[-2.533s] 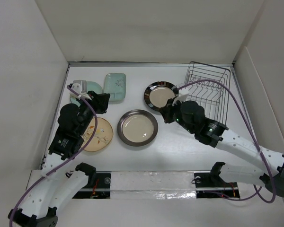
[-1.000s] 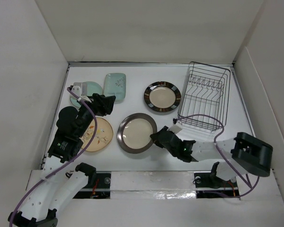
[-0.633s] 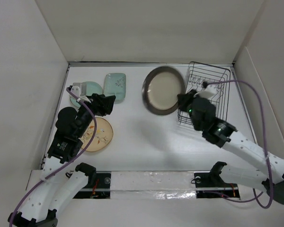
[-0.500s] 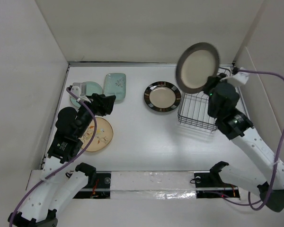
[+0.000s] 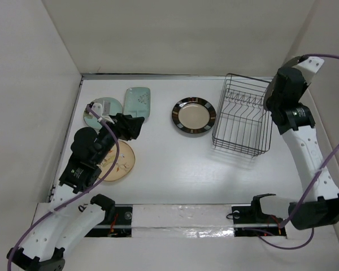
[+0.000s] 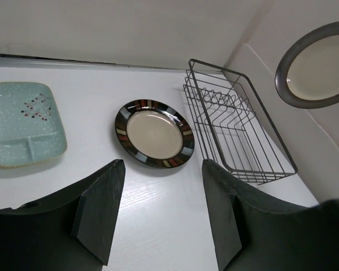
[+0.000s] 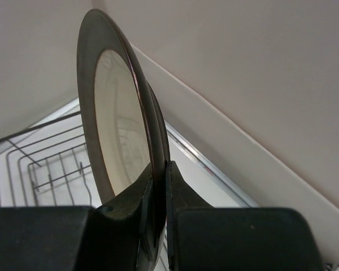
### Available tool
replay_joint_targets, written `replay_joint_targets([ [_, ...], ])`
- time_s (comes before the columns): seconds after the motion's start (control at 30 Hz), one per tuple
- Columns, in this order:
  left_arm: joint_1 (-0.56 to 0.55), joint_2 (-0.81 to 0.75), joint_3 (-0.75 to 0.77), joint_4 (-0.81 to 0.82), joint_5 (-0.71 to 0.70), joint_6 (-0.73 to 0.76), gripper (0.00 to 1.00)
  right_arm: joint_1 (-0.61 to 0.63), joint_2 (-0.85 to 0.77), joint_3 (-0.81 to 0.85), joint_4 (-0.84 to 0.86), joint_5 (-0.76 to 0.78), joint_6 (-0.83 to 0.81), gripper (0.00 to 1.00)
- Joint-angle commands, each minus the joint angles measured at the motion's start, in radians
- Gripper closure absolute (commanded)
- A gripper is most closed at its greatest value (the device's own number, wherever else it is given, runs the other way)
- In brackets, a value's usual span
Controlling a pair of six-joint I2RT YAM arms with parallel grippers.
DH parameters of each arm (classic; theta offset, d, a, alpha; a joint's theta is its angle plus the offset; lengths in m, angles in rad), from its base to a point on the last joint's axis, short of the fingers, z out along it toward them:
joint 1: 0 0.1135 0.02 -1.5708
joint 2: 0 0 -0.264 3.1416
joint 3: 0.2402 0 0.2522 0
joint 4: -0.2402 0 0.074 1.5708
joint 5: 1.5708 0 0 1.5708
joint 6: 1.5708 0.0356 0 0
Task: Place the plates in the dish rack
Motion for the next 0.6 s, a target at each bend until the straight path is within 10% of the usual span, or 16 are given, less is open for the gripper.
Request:
replay_joint_targets([
  [0.0,-0.023,-0.004,0.007,0.041,-0.009,0.011,0.46,-0.082,0.048,0.091,0.093,-0.07,-0.051,1.0],
  [0.57,-0.043,0.003,0.011,0.036,-0.015,0.019,0.46,-0.125,0.325,0.091,0.168,-0.115,-0.119,1.0],
])
